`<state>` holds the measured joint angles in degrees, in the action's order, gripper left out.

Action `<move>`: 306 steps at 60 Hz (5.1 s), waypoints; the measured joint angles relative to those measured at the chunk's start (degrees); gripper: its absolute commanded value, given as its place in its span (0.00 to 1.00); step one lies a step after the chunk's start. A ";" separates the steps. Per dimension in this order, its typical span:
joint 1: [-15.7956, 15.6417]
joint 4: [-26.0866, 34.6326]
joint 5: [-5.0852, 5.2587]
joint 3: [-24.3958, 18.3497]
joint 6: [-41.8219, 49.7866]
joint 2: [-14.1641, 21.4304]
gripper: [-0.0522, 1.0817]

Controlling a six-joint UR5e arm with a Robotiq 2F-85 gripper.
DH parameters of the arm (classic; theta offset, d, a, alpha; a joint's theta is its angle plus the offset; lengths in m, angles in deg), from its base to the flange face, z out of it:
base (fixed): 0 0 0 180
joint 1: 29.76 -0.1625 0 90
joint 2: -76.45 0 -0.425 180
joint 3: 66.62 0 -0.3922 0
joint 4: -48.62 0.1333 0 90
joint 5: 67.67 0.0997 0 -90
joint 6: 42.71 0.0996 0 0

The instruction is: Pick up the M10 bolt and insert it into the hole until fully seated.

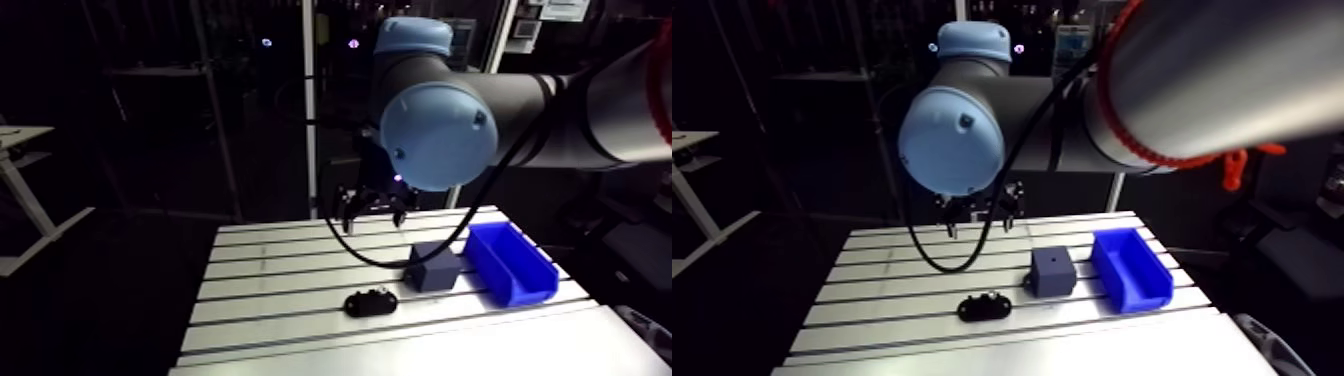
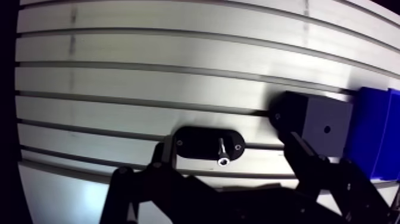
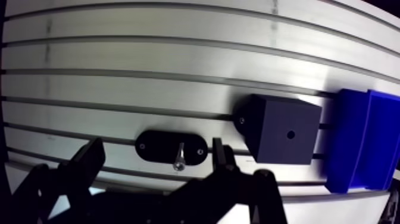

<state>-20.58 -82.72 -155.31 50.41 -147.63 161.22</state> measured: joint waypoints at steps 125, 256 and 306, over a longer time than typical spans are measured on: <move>2.78 -9.71 0.06 11.22 -2.45 -1.83 0.38; 2.78 -9.69 -0.20 10.83 -2.32 -4.18 0.64; 2.82 -9.62 -0.20 10.62 -2.33 -4.50 0.78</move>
<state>-17.76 -92.34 -155.51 61.03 -149.96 156.71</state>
